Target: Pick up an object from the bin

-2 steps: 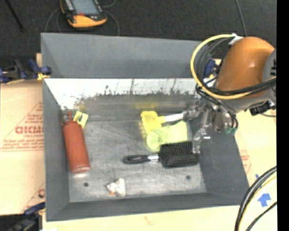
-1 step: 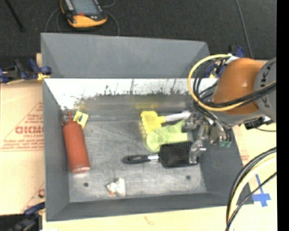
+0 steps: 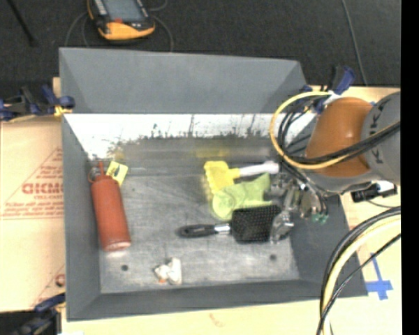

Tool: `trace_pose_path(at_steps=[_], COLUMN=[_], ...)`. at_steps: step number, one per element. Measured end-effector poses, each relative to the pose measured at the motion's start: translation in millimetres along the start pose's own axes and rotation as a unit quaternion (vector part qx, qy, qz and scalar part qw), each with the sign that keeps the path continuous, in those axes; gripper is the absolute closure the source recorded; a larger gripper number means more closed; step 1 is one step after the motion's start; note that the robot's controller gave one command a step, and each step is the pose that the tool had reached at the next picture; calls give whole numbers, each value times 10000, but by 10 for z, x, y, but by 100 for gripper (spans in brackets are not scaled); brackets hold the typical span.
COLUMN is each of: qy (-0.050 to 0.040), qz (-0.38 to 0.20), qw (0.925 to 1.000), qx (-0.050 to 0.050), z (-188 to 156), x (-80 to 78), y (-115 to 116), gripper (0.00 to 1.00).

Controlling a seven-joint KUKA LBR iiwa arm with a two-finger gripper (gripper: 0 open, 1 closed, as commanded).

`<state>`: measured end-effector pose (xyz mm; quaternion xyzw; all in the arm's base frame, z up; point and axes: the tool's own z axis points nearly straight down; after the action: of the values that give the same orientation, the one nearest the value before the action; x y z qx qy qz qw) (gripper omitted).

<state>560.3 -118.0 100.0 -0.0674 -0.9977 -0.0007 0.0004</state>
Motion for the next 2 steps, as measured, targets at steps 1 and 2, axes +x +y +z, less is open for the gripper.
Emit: trace_pose_path(at_steps=[1, 2], qy=[-37, -19], qz=[137, 106], qw=[9999, 9999], qx=[5, 20], z=[-193, 267], x=[-13, -159], y=[-104, -40], gripper=[0, 0])
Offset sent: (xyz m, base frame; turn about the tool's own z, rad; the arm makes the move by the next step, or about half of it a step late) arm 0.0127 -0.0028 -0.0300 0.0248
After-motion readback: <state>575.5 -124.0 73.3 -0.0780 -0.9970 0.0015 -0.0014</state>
